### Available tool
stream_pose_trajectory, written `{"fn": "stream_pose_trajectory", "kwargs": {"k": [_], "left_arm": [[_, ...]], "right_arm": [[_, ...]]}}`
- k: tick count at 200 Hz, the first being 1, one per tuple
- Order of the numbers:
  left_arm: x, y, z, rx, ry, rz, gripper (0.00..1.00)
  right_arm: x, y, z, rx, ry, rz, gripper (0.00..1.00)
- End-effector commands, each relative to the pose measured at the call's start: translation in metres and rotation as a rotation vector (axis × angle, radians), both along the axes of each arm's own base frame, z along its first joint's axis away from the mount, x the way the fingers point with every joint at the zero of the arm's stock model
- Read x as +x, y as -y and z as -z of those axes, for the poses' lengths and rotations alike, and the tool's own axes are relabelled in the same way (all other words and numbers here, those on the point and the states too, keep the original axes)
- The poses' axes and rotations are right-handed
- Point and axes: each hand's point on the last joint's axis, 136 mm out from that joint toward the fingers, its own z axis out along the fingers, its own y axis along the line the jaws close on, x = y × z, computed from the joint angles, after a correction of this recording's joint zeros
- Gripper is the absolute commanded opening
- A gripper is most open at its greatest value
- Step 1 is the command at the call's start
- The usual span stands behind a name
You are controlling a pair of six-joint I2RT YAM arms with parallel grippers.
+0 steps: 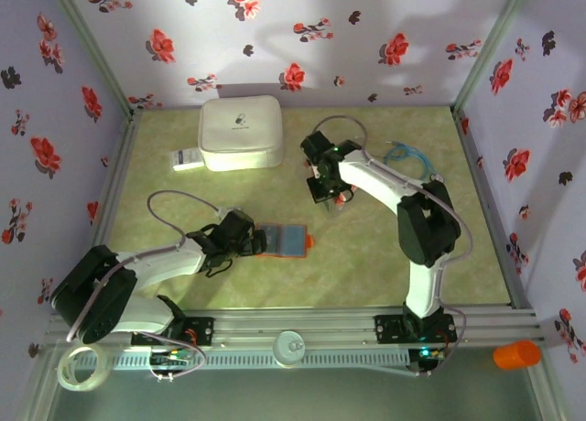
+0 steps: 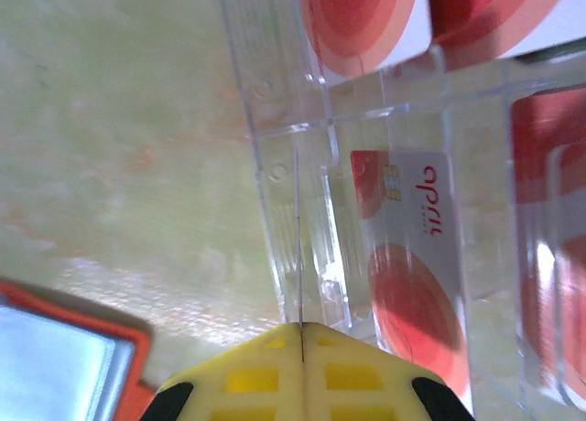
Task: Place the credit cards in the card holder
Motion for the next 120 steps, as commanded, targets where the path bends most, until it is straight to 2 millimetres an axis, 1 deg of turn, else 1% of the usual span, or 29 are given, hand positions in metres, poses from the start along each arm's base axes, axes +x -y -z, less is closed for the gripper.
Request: {"fn": "stream_pose_trajectory", "kwargs": {"k": [1,27,49,79,102,120], "left_arm": [[-0.005,-0.009,-0.001,0.036,-0.01,-0.014,1.0],[-0.005,-0.01,-0.003,0.039,-0.008,-0.013,1.0],[-0.005,-0.011,-0.004,0.042,-0.004,-0.017,1.0],[-0.005,-0.013,-0.005,0.042,-0.002,-0.023,1.0],[-0.006,-0.014,-0.004,0.043,-0.004,-0.026,1.0],[-0.007,-0.014,-0.005,0.042,-0.004,-0.025,1.0]], "right_arm": [[-0.009,-0.007,-0.042,0.133,0.04,0.011,0.0],[-0.02,-0.023,-0.053,0.279,0.038,0.031,0.0],[-0.031,-0.04,-0.054,0.401,0.014,0.039,0.0],[-0.044,-0.064,-0.044,0.5,-0.022,0.033,0.0],[-0.055,-0.079,-0.031,0.51,-0.053,-0.006,0.0],[-0.062,-0.087,-0.02,0.491,-0.076,-0.041,0.0]]}}
